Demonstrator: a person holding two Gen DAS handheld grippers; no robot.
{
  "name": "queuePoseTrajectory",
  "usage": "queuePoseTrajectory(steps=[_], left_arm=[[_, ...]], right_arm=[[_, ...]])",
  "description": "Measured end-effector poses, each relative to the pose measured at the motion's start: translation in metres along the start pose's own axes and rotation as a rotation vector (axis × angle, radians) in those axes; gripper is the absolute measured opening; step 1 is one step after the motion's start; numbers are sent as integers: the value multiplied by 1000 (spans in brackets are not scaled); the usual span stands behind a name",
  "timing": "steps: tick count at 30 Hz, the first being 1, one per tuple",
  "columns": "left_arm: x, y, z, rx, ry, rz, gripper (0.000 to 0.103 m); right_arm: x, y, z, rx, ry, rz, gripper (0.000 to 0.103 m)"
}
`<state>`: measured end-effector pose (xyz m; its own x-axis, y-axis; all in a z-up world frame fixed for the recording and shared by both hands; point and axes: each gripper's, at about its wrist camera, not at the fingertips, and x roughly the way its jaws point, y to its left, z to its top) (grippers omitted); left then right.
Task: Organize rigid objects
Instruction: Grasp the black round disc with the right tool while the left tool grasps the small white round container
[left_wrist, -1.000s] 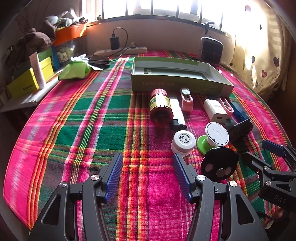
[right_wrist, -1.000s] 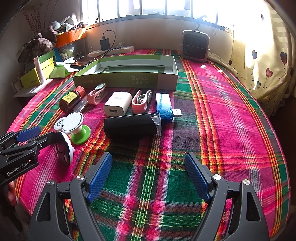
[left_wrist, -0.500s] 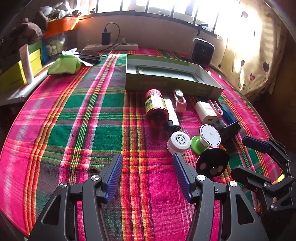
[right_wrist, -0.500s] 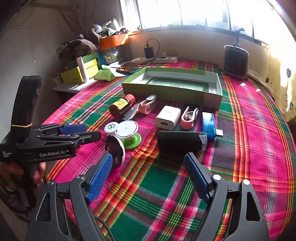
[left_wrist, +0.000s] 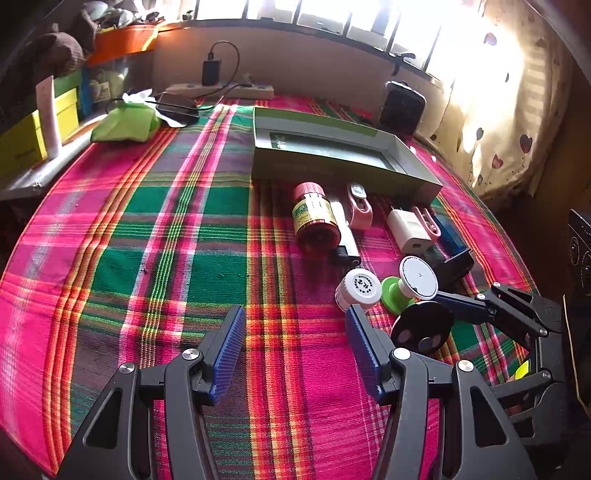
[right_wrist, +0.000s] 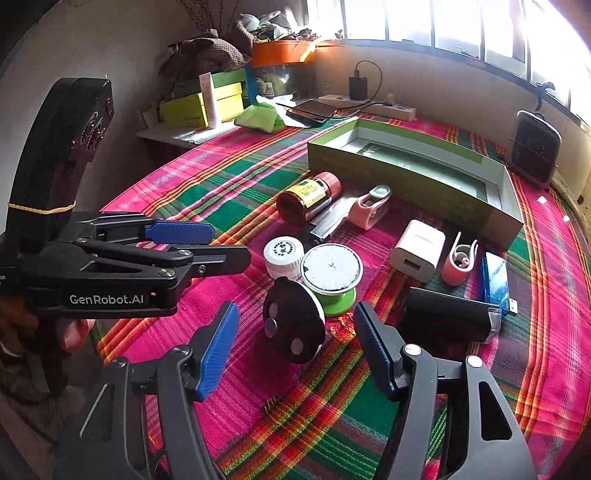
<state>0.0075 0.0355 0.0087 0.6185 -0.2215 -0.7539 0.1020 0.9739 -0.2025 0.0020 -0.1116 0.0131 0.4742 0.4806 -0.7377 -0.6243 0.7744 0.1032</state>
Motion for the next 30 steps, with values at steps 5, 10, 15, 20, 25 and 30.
queuePoseTrajectory(steps=[5,10,15,20,25,30], left_arm=[[0,-2,2,7,2,-32,55],[-1,-6,5,21,-6,-76,55],[1,-12,8,43,-1,-105,55],[9,-21,13,83,11,-115,55],[20,-28,16,127,41,-83,55],[26,-32,19,159,35,-60,55]], right_arm=[[5,2,-1,-5,17,-20,48],[3,0,-1,5,13,-24,29],[-2,-2,-6,25,1,-18,29],[-11,-12,-13,85,-19,-34,29],[-25,-29,-17,157,-52,-82,29],[-39,-43,-16,209,-94,-126,29]])
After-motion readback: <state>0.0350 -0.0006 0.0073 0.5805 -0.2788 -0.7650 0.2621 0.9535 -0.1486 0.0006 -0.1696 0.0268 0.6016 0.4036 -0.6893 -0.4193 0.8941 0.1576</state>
